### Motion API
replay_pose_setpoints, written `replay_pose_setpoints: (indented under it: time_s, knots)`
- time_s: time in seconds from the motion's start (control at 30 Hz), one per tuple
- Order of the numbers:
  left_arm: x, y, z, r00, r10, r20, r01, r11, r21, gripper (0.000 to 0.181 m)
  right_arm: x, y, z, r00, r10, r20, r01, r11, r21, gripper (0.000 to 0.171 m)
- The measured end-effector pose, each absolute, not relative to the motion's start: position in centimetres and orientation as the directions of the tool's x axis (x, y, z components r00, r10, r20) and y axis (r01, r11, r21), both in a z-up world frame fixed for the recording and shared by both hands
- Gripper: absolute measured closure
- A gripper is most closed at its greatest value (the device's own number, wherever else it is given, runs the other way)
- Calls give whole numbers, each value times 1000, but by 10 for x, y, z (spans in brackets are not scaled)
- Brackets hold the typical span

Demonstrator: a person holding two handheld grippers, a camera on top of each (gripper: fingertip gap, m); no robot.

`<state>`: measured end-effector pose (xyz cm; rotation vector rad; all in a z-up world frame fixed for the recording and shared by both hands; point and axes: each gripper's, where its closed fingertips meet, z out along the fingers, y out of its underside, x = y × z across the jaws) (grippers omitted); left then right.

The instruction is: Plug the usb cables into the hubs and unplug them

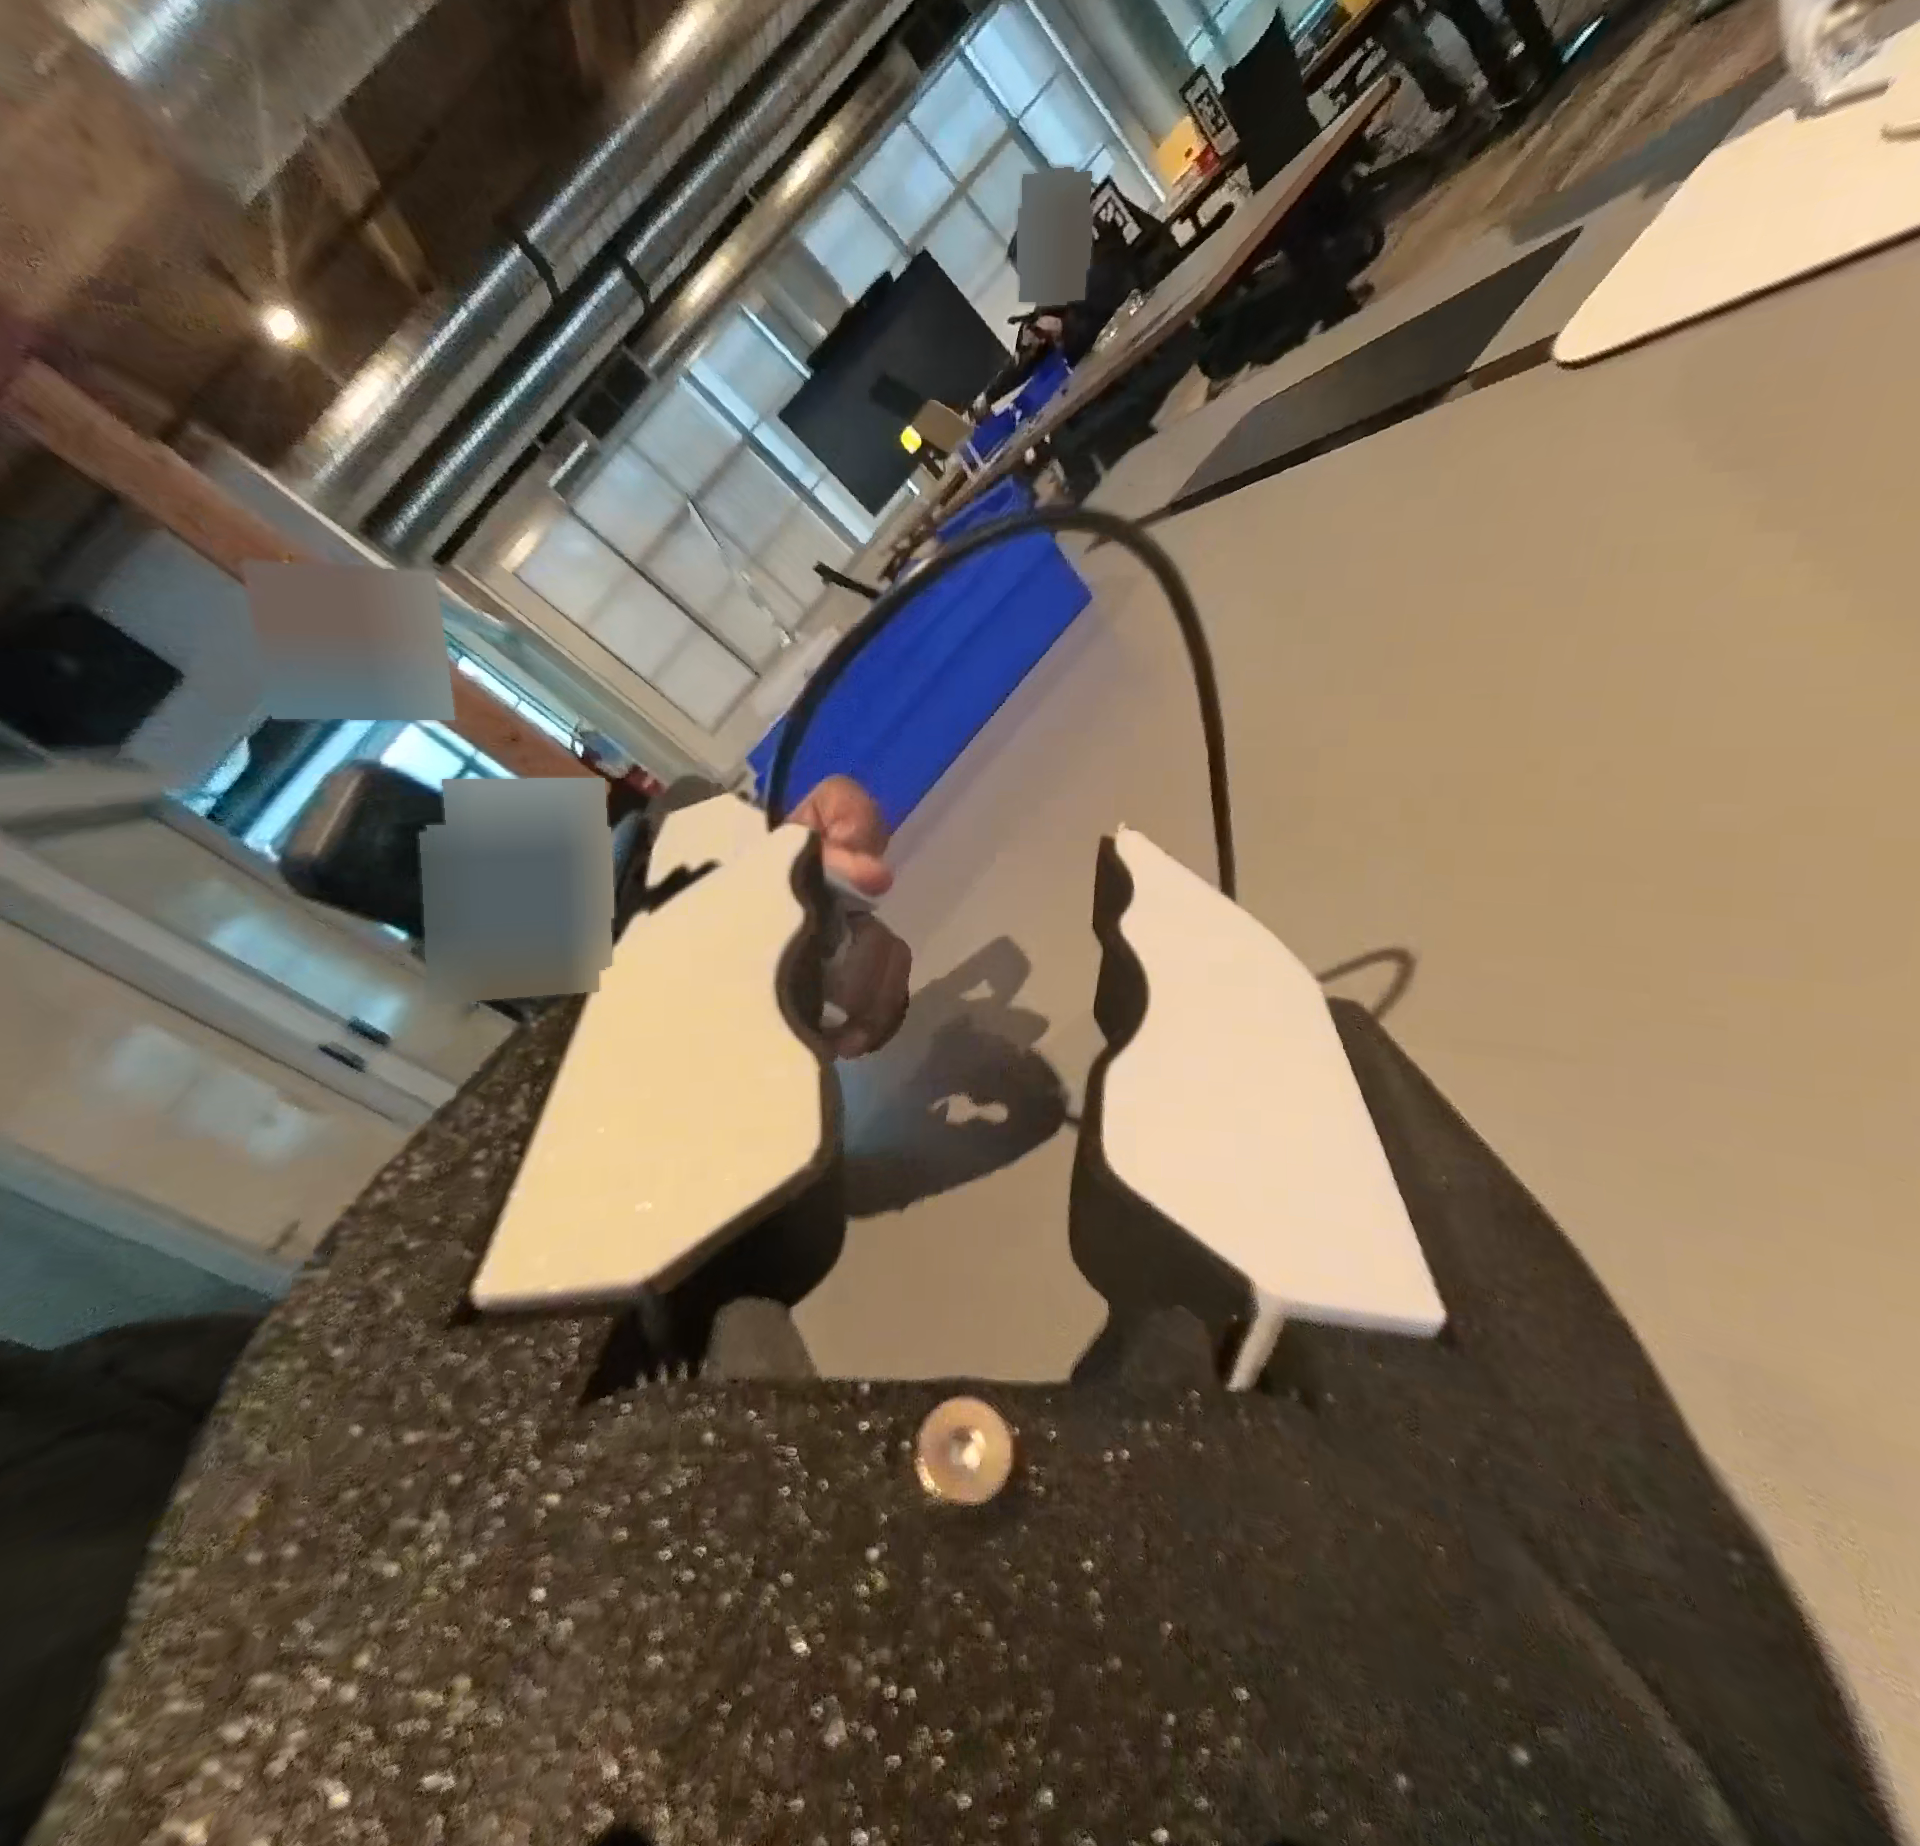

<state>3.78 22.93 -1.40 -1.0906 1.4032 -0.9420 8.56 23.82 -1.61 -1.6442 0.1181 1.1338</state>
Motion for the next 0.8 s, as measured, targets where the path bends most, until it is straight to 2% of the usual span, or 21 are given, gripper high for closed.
replay_pose_setpoints:
  time_s: [0.2, 0.47, 0.67, 0.8]
  knots:
    - [46, 213, -27, -71, -951, -301, -146, 308, -940, 179, 95, 234, -21, 454, 450, -769, -671, -395, -627, 121]
    - [44, 220, -13, 13, -950, -311, -92, 309, -947, 179, 95, 226, -12, 408, 501, -763, -685, -384, -619, 119]
    - [47, 217, -23, -26, -951, -307, -130, 308, -943, 179, 88, 225, -8, 387, 531, -754, -681, -387, -622, 119]
    - [50, 214, -32, -44, -947, -319, -162, 322, -933, 179, 86, 225, -8, 405, 535, -742, -673, -375, -638, 127]
